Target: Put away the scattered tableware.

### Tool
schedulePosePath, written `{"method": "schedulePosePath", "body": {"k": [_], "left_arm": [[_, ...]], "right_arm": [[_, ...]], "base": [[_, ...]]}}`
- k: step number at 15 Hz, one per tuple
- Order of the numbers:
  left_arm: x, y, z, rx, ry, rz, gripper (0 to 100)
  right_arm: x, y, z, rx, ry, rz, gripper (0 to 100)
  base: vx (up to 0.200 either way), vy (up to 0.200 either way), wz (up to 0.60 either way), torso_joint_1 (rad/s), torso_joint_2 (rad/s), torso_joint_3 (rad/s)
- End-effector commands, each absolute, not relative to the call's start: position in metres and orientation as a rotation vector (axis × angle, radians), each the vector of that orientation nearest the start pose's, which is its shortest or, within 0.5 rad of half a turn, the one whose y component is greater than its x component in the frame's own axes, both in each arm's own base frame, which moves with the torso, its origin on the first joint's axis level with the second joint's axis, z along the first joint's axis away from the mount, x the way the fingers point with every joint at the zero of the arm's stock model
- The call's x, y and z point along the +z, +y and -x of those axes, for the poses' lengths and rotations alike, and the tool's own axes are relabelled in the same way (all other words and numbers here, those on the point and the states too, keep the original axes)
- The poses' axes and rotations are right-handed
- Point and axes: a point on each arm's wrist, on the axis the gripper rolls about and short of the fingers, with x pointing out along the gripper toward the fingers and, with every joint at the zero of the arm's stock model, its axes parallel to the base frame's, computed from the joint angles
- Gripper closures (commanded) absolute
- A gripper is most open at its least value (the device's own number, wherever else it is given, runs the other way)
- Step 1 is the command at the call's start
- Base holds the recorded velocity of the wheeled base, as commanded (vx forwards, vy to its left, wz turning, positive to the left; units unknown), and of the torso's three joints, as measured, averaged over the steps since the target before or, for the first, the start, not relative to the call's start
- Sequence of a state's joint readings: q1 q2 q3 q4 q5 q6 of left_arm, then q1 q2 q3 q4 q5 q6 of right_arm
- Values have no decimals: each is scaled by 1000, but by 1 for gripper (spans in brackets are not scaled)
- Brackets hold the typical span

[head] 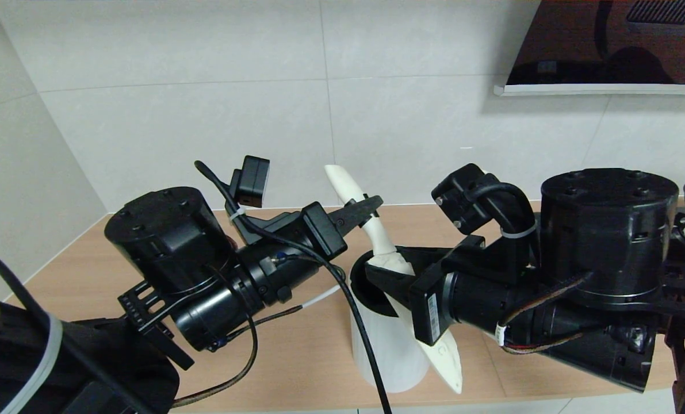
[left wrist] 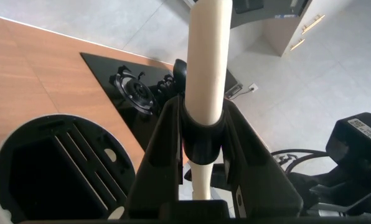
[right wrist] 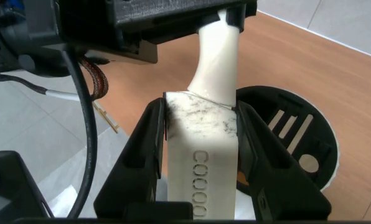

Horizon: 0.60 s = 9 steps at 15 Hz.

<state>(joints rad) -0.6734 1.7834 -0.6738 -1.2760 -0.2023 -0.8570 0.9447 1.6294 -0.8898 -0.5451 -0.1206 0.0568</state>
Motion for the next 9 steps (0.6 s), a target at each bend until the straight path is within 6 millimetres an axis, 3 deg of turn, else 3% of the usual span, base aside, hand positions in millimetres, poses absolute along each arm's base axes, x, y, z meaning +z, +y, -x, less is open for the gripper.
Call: {"method": "schedulePosePath", "body": {"k": [1,2,3,9], "left_arm": [[188,-196,-239,-892,215,840,100],[188,-196,-239,-890,216,843,100],[189,-196,-239,-890,214,843,100],[192,-196,-241,-878,194,850,100]], "right_arm": [[218,239,-176,816,194,48,100],[218,240,-176,816,193,47,100],[218,239,-176,816,194,48,0],[220,238,-176,815,188,43,0]], "base": [[0,0,0,0,0,0],[0,0,0,0,0,0],[0,0,0,0,0,0],[0,0,0,0,0,0]]}}
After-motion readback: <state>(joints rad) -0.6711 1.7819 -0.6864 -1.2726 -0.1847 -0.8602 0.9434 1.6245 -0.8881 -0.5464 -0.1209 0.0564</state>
